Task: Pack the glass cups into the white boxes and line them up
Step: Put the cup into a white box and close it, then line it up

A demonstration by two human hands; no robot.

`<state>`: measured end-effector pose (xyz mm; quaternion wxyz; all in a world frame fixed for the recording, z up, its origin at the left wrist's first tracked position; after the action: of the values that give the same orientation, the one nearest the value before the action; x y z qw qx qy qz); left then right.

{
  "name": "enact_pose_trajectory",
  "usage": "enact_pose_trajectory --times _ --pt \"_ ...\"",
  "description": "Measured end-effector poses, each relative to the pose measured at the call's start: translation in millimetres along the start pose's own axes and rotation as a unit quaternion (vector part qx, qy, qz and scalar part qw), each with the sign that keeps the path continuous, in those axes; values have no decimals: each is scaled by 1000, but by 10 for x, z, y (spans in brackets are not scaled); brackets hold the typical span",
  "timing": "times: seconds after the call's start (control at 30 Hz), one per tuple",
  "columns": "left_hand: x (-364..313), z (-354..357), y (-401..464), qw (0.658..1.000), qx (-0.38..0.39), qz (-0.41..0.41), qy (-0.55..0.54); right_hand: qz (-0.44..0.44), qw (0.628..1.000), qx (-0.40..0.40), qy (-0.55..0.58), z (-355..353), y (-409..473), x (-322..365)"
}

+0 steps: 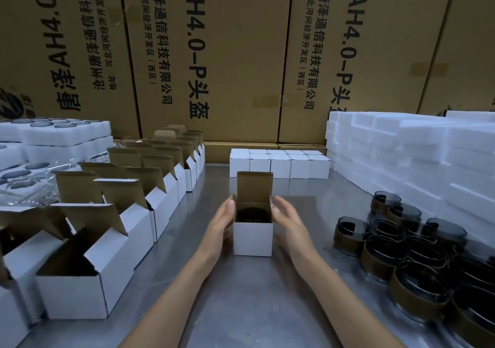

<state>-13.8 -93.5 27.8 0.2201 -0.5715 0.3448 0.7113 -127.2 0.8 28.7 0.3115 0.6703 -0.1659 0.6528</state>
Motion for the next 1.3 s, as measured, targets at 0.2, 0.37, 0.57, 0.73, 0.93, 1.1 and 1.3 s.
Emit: enact_pose_trajectory --times 0.2,0.37,0.57,0.73,0.93,1.1,1.3 --pt "-4 -54 12 999 -25 9 26 0 998 47 44 88 -4 38" --pt "27 -111 41 998 -55 5 19 -35 998 47 15 89 -4 80" --pt "61 -129 44 998 -49 -15 -31 -47 998 44 -23 88 -10 57" --pt "39 -98 12 1000 -16 9 -3 -45 998 46 5 74 -15 -15" --pt "-29 -110 3 989 -74 75 104 -77 996 42 8 125 -54 7" --pt "-40 -137 6 989 -84 69 96 -95 995 35 -21 111 -50 34" --pt "-13 -93 -14 998 -15 30 57 -61 997 49 10 196 -40 -27"
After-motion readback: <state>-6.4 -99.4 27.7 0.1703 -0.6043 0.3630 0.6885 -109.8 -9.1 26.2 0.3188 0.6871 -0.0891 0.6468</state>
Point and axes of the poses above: each hand's wrist, its own y-axis towards the middle knuckle, its own z-axis out of the palm, x = y × z, the point moved 6 cm from there along y, towards the middle knuckle, and after that the axes turned 1 degree about -z, right-handed, at the moved point
